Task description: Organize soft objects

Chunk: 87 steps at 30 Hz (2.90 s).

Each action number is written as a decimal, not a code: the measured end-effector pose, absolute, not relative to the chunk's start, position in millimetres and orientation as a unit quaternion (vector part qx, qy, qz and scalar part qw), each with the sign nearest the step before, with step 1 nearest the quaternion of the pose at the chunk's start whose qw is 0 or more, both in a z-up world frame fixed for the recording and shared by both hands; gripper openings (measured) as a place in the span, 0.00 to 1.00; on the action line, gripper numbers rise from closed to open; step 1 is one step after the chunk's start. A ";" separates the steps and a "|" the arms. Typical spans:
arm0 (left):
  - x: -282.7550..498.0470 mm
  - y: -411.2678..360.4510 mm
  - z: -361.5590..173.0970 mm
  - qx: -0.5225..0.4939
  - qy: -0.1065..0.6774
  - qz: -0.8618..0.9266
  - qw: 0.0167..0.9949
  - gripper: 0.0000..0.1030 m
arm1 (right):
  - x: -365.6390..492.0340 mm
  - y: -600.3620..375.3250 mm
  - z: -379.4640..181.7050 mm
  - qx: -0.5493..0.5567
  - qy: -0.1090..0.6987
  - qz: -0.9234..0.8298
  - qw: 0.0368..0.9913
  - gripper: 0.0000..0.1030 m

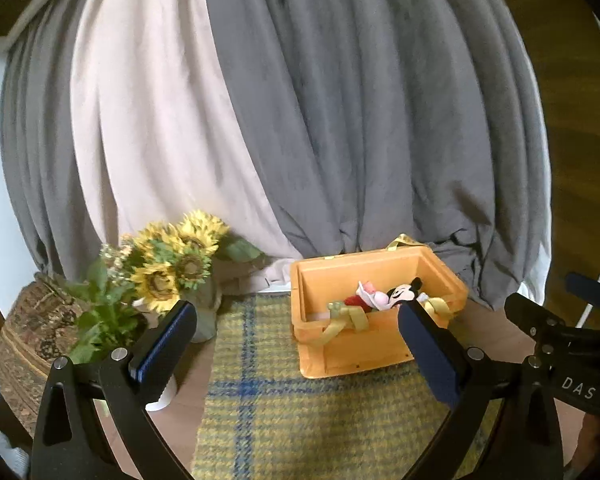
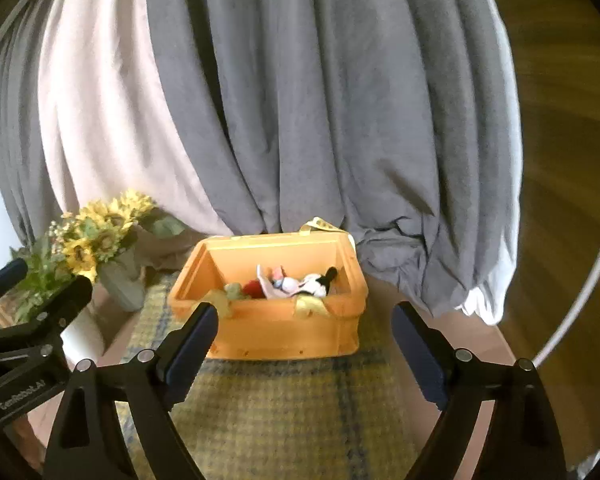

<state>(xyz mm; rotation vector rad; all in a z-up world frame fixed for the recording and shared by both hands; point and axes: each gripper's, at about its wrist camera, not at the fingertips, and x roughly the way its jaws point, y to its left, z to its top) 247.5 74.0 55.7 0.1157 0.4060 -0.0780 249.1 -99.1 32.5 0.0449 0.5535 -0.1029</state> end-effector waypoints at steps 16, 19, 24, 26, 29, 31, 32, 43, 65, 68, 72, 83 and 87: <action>114.4 75.2 64.1 0.038 0.174 -0.050 0.983 1.00 | 105.8 -98.3 58.3 0.011 0.197 -0.085 0.977 0.90; 91.6 73.4 61.4 0.033 0.174 -0.052 0.983 1.00 | 80.2 -101.1 60.7 0.006 0.194 -0.086 0.977 0.91; 59.0 70.7 58.7 0.027 0.178 -0.055 0.982 1.00 | 44.8 -105.3 62.8 0.008 0.188 -0.080 0.979 0.91; 44.4 69.2 57.6 0.030 0.175 -0.048 0.983 1.00 | 32.9 -106.3 63.6 0.007 0.185 -0.079 0.980 0.92; 23.6 66.4 57.4 0.041 0.167 -0.045 0.984 1.00 | 14.5 -110.0 64.9 0.009 0.183 -0.077 0.980 0.92; 10.1 63.9 57.0 0.049 0.165 -0.047 0.984 1.00 | 4.8 -112.5 65.1 0.011 0.184 -0.075 0.980 0.92; 4.5 62.8 56.8 0.052 0.163 -0.048 0.984 1.00 | -0.7 -114.4 65.1 0.013 0.185 -0.076 0.980 0.92; -35.2 53.4 57.0 0.059 0.158 -0.030 0.985 1.00 | -40.9 -124.7 64.5 0.011 0.186 -0.085 0.979 0.92; -57.2 44.9 63.0 0.056 0.150 -0.019 0.987 1.00 | -72.0 -132.7 65.6 0.011 0.180 -0.080 0.980 0.92; -57.7 45.2 63.2 0.056 0.150 -0.020 0.987 1.00 | -72.6 -133.1 65.6 0.011 0.179 -0.080 0.981 0.92; -58.4 45.6 63.9 0.055 0.150 -0.022 0.987 1.00 | -72.5 -133.7 65.7 0.011 0.180 -0.079 0.980 0.92; -62.6 39.6 68.6 0.058 0.146 -0.019 0.987 1.00 | -73.8 -134.4 66.2 0.013 0.178 -0.080 0.981 0.92; -62.7 38.5 68.7 0.057 0.146 -0.019 0.987 1.00 | -75.8 -133.5 66.3 0.013 0.176 -0.082 0.981 0.92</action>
